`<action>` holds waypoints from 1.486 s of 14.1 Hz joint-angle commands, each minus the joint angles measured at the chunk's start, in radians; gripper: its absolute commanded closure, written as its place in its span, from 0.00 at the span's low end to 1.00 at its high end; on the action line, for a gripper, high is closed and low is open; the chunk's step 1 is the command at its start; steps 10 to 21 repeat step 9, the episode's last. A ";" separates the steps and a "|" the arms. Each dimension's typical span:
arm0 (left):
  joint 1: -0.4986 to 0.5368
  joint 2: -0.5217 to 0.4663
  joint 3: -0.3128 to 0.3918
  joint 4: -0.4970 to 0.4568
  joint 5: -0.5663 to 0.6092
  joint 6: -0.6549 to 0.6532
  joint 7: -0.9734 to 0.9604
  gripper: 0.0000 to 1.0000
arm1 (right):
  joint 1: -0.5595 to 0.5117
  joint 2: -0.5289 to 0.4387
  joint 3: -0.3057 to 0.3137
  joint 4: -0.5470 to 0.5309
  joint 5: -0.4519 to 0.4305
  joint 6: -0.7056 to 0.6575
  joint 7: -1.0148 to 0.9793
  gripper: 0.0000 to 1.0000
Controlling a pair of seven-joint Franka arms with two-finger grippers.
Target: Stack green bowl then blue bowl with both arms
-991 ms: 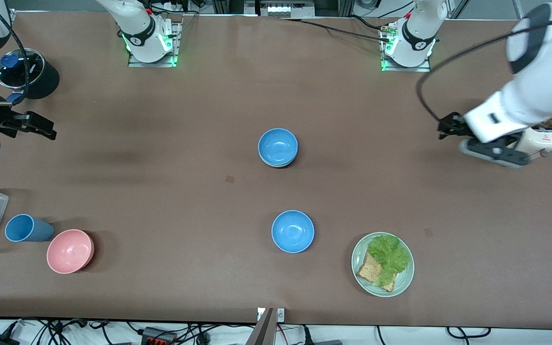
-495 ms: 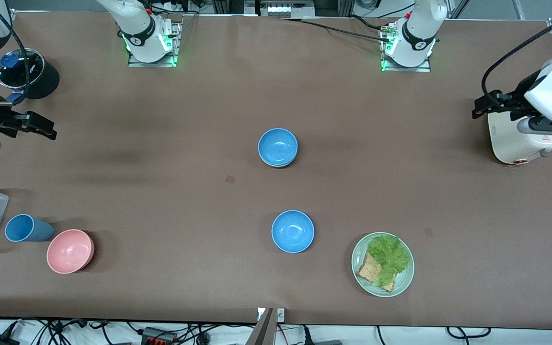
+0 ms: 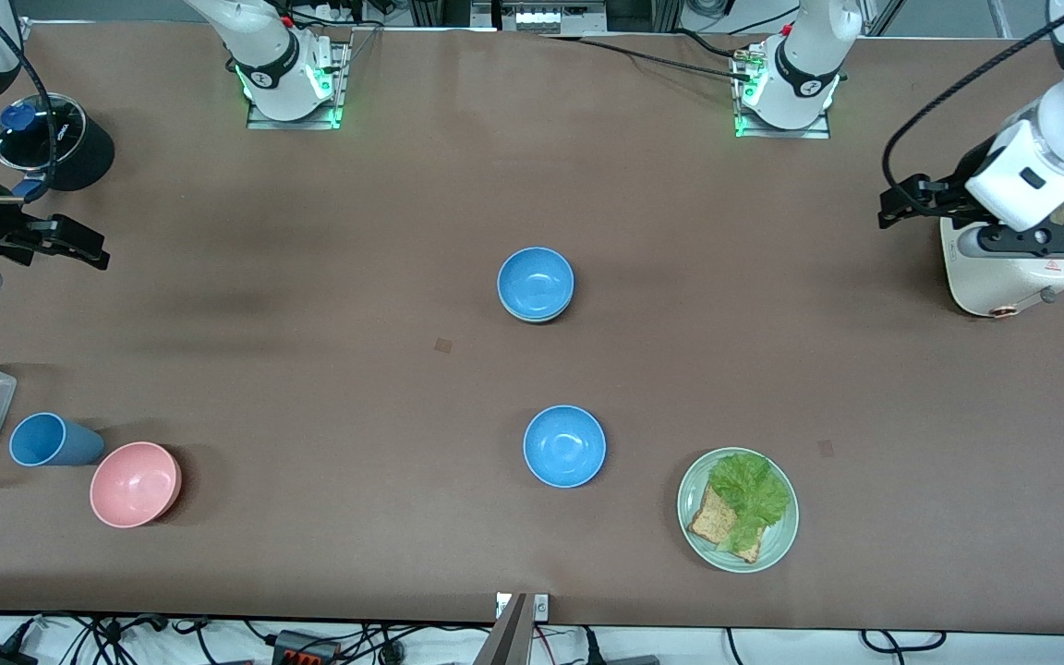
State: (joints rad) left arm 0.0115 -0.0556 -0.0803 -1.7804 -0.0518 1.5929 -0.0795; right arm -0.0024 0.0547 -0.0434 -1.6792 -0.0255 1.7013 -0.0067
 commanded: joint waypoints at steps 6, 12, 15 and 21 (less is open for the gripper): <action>-0.002 -0.001 -0.006 0.019 -0.005 -0.030 0.029 0.00 | 0.001 -0.016 0.000 0.003 0.006 -0.017 -0.012 0.00; -0.001 0.000 -0.004 0.021 -0.005 -0.042 0.029 0.00 | -0.001 -0.016 0.000 0.003 0.004 -0.017 -0.013 0.00; -0.001 0.000 -0.004 0.021 -0.005 -0.042 0.029 0.00 | -0.001 -0.016 0.000 0.003 0.004 -0.017 -0.013 0.00; -0.001 0.000 -0.004 0.021 -0.005 -0.042 0.029 0.00 | -0.001 -0.016 0.000 0.003 0.004 -0.017 -0.013 0.00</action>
